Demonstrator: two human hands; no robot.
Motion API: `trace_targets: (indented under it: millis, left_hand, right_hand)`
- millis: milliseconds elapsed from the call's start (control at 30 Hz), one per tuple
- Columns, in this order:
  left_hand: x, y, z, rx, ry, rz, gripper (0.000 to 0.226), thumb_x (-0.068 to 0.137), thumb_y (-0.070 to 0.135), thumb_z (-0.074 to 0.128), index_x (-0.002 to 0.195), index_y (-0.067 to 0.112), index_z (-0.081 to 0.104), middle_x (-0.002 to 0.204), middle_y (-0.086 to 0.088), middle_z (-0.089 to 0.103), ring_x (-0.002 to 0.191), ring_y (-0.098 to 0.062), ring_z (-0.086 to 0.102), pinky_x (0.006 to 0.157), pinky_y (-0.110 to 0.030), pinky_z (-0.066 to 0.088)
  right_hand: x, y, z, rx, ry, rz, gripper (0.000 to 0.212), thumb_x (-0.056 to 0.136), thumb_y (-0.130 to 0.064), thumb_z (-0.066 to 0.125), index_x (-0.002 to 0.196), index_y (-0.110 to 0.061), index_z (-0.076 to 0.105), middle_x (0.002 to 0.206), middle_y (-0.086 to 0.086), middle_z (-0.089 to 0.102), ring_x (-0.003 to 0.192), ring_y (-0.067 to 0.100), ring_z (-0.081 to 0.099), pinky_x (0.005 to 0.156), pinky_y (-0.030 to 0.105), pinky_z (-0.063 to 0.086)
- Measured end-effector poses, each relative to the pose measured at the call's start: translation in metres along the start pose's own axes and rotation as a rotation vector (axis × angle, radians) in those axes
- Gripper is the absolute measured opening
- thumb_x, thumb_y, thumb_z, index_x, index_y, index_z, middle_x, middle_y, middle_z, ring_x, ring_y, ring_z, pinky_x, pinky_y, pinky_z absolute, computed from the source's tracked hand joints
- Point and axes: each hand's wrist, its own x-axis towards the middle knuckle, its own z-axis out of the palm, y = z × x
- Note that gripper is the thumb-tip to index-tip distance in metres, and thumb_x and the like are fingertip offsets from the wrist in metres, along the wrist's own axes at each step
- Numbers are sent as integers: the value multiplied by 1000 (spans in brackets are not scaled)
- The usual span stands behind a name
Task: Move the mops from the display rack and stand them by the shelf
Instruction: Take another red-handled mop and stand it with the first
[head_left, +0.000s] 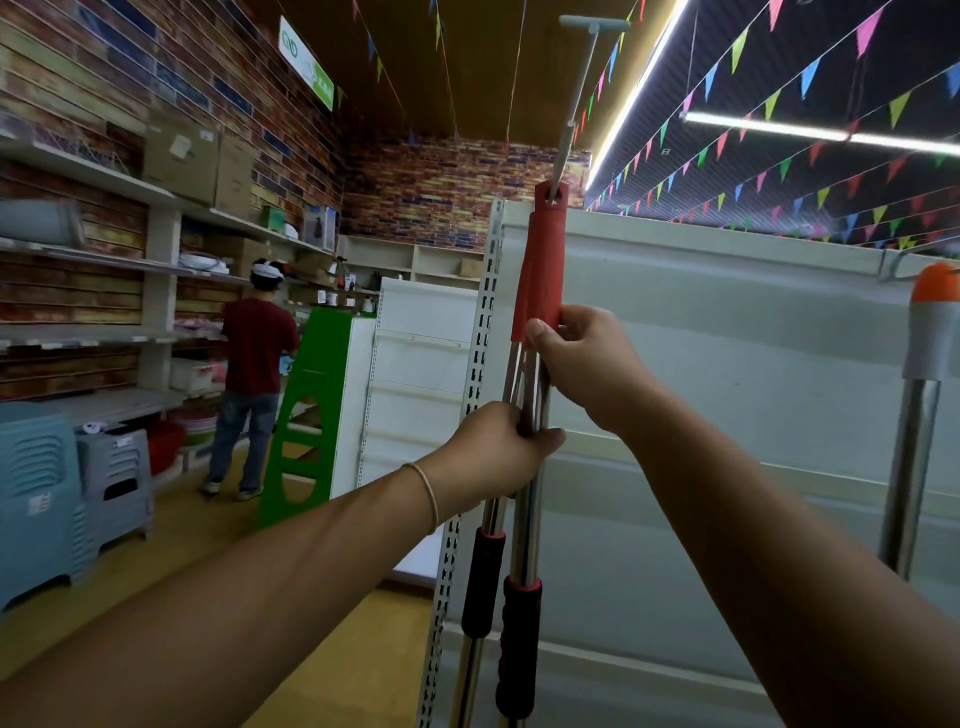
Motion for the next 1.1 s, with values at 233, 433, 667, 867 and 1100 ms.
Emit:
trace_targets:
  millis: [233, 433, 667, 867, 1100]
  left_hand:
    - [23, -11, 10, 118, 64, 21, 34, 94, 42, 53, 68, 22, 46, 58, 1, 45, 51, -14, 44, 50, -24, 34]
    - [35, -19, 11, 215, 124, 36, 38, 94, 47, 53, 69, 18, 50, 60, 0, 51, 54, -14, 51, 50, -24, 35]
    - [42, -33, 13, 284, 182, 81, 43, 92, 52, 53, 63, 22, 46, 52, 6, 47, 48, -9, 48, 48, -23, 31]
    - [50, -40, 11, 303, 207, 118, 43, 92, 50, 54, 61, 21, 47, 49, 7, 47, 46, -6, 48, 46, -19, 28]
    - [53, -42, 8, 305, 201, 137, 47, 91, 50, 55, 58, 19, 47, 48, 5, 49, 48, -9, 50, 49, -21, 30]
  right_hand:
    - [21, 16, 7, 41, 49, 62, 27, 93, -33, 64, 116, -20, 59, 93, 3, 67, 79, 19, 68, 73, 39, 61]
    - [34, 25, 14, 27, 64, 79, 23, 92, -36, 64, 109, -26, 52, 95, 0, 65, 80, 15, 67, 61, 29, 55]
    - [42, 33, 21, 56, 77, 86, 26, 92, -36, 64, 113, -27, 52, 94, -4, 62, 81, 14, 65, 62, 29, 55]
    - [46, 35, 26, 85, 81, 98, 25, 93, -34, 63, 112, -26, 49, 93, -3, 60, 79, 14, 65, 60, 27, 55]
    - [46, 38, 32, 95, 169, 114, 21, 91, -36, 66, 104, -25, 53, 92, -2, 63, 79, 16, 67, 70, 35, 60]
